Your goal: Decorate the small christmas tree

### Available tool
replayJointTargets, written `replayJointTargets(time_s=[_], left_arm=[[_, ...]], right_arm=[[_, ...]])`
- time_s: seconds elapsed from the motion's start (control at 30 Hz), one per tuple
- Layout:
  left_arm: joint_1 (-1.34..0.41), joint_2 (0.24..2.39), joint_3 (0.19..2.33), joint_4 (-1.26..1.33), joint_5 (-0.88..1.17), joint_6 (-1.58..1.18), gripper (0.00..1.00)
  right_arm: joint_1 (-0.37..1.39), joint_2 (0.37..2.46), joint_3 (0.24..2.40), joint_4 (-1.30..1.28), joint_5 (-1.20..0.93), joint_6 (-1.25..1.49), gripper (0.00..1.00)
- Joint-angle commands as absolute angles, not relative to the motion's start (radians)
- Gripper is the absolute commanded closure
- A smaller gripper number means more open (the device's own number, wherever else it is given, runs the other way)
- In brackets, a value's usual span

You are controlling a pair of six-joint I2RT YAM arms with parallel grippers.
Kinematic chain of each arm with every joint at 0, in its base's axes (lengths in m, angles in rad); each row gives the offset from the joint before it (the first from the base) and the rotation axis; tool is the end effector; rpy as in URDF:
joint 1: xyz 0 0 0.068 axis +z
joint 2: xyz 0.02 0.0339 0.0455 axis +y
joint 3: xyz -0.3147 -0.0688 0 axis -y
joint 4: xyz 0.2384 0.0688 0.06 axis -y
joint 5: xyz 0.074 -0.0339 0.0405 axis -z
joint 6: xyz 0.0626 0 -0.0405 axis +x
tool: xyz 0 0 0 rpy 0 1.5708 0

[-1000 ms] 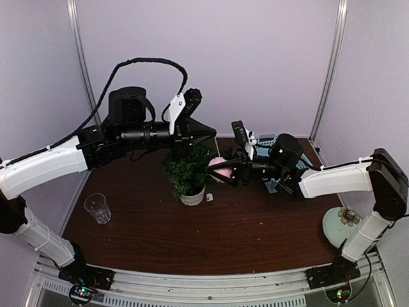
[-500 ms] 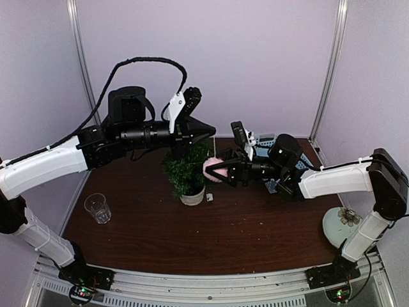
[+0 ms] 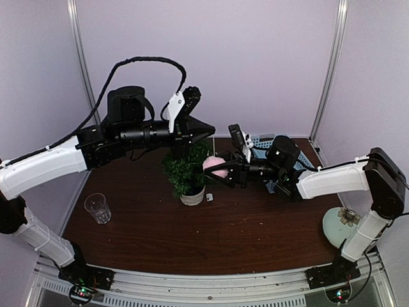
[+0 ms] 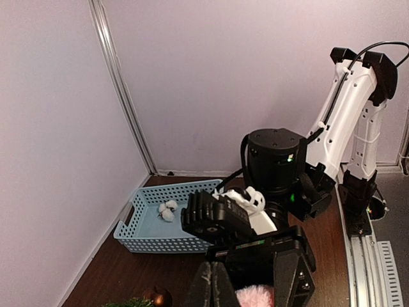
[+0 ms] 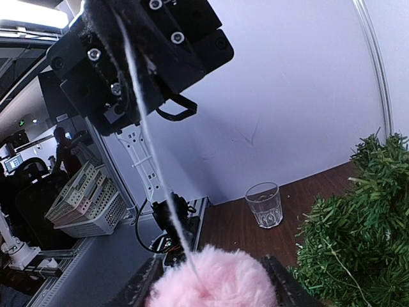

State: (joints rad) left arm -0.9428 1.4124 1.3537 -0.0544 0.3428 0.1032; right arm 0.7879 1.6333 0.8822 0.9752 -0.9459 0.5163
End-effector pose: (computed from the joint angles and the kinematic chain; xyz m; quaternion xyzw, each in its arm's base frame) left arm 0.1851 -0.2907 0.4552 0.4655 0.5800 -0.3837 0.5474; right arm 0.2198 0.2929 0.3333 -0.4280 0.5018 0.6481 0.3807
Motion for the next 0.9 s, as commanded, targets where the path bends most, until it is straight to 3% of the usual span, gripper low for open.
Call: replayJointTargets(time_s=[0.0,0.2,0.43,0.7,0.87], left_arm=[[-0.946,1.374,1.354,-0.006,0.327,0.107,1.00],[-0.944,1.350,1.328,-0.022,0.280,0.125,1.00],[-0.934,1.304,1.260,-0.094,0.246,0.140,1.00],[-0.915,1.285,1.228,-0.161,0.118,0.143,1.00],[-0.890,1.318,1.263,-0.195,-0.010,0.157,1.00]], right_arm=[[0.793,1.628,0.892,0.976,-0.950,0.497,0.52],[0.785,1.603,0.884,0.925,-0.928,0.462,0.68],[0.780,1.440,0.924,0.480,-0.790,0.212,0.89],[0.781,1.402,1.136,-0.034,-0.555,-0.011,0.98],[0.790,1.462,1.284,-0.198,-0.447,-0.022,1.00]])
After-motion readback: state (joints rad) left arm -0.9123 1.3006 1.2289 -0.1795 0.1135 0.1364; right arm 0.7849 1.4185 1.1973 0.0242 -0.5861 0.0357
